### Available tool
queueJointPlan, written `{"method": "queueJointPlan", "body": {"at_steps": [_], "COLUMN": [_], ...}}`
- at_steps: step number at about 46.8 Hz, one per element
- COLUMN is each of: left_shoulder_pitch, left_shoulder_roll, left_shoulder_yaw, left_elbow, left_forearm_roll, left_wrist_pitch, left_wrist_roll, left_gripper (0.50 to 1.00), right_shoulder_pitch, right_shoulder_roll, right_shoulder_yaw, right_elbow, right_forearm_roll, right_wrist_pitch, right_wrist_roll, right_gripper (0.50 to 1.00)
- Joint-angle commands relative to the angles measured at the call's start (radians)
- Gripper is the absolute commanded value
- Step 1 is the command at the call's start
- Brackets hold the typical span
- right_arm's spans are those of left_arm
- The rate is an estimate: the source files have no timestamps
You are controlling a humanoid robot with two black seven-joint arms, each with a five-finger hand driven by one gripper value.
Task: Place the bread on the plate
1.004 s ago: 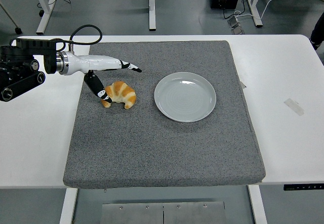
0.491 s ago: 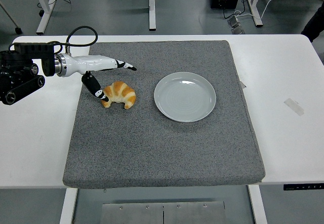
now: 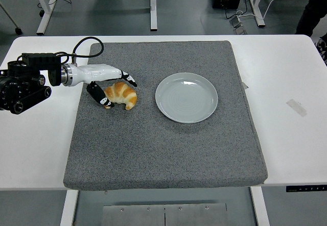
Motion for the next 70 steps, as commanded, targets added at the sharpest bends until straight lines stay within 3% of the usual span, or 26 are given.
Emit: {"method": "queueJointPlan", "body": {"at_steps": [1, 27, 39, 70], "left_shoulder_pitch": [0.000, 0.005, 0.003, -0.018], "left_shoulder_roll": [-0.002, -0.009, -0.009, -0.005], "left_shoulder_yaw": [0.000, 0.001, 0.021, 0.020], "left_elbow": [0.000, 0.017, 0.026, 0.027], "left_forearm_roll": [0.004, 0.013, 0.012, -0.005], "left_wrist_pitch": [0.002, 0.037, 0.051, 0.062], "left_wrist_roll": [0.000, 0.000, 0.000, 0.000], "left_gripper": [0.777, 0.572, 0.504, 0.500], "right_shoulder_pitch": [0.000, 0.000, 0.000, 0.000], "right_shoulder_roll": [0.000, 0.000, 0.000, 0.000], "right_shoulder_yaw": [0.000, 0.000, 0.000, 0.000], "right_elbow": [0.000, 0.000, 0.000, 0.000], "right_forearm_roll": [0.000, 0.000, 0.000, 0.000], "right_wrist_pitch": [0.000, 0.000, 0.000, 0.000], "right_wrist_roll": [0.000, 0.000, 0.000, 0.000], "right_gripper": [1.000, 1.000, 1.000, 1.000]}}
